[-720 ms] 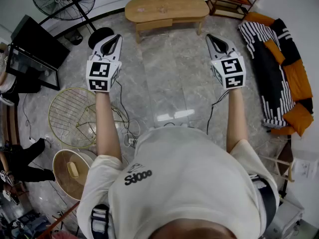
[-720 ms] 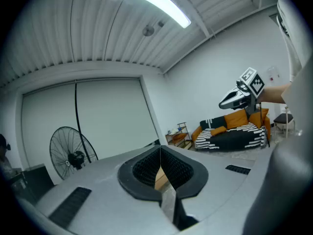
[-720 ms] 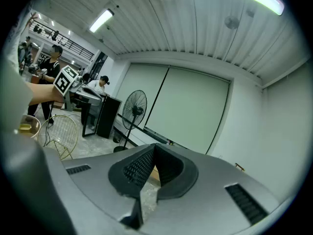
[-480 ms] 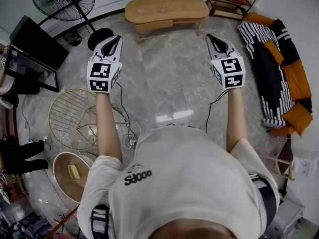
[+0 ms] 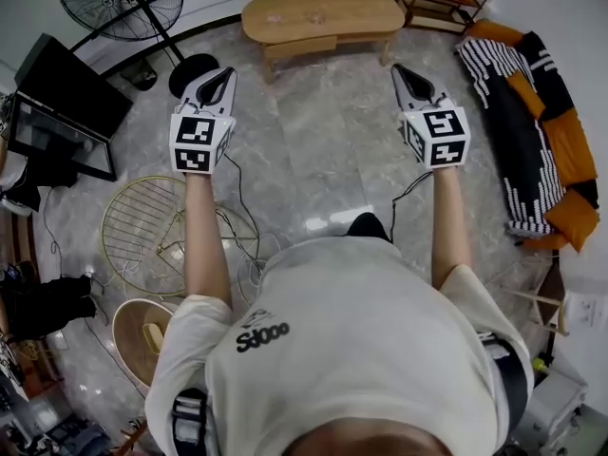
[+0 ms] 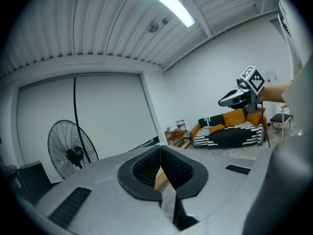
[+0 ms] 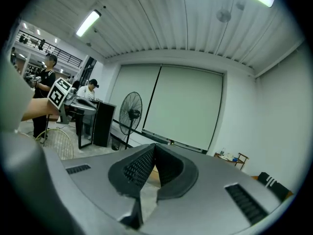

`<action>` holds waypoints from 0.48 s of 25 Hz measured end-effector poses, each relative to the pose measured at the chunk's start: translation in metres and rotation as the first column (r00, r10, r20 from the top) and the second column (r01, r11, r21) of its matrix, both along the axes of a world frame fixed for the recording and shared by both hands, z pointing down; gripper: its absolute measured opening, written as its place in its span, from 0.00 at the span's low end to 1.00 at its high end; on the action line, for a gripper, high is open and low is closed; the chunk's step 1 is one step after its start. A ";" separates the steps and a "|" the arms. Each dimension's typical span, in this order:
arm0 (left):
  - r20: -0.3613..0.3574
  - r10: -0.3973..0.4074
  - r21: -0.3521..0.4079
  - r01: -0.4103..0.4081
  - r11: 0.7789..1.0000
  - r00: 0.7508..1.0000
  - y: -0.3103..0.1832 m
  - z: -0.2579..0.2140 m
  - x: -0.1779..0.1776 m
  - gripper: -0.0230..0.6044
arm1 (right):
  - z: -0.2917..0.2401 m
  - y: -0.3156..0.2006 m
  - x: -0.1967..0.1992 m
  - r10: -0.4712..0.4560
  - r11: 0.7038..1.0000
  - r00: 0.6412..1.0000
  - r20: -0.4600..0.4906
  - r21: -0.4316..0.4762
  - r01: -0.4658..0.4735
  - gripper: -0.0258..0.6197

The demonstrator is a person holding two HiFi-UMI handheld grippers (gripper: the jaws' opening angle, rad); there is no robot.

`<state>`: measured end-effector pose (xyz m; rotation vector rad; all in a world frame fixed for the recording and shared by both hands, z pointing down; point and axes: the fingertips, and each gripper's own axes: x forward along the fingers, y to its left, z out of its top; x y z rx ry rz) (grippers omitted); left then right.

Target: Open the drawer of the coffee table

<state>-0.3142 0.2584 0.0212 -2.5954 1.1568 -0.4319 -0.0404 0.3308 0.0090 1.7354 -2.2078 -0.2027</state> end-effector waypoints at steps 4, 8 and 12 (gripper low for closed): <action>0.008 -0.006 0.002 0.006 1.000 1.000 -0.024 0.002 0.006 0.07 | -0.002 -0.025 0.014 0.003 1.000 1.000 -0.011 0.009 -0.002 0.05; 0.006 -0.028 -0.013 0.028 1.000 1.000 -0.061 0.007 0.024 0.07 | 0.003 -0.067 0.035 -0.020 1.000 0.999 -0.042 -0.004 0.020 0.05; 0.022 -0.058 -0.025 0.059 0.998 0.998 -0.103 0.015 0.058 0.07 | 0.012 -0.115 0.069 -0.086 0.996 0.996 -0.023 -0.020 0.085 0.05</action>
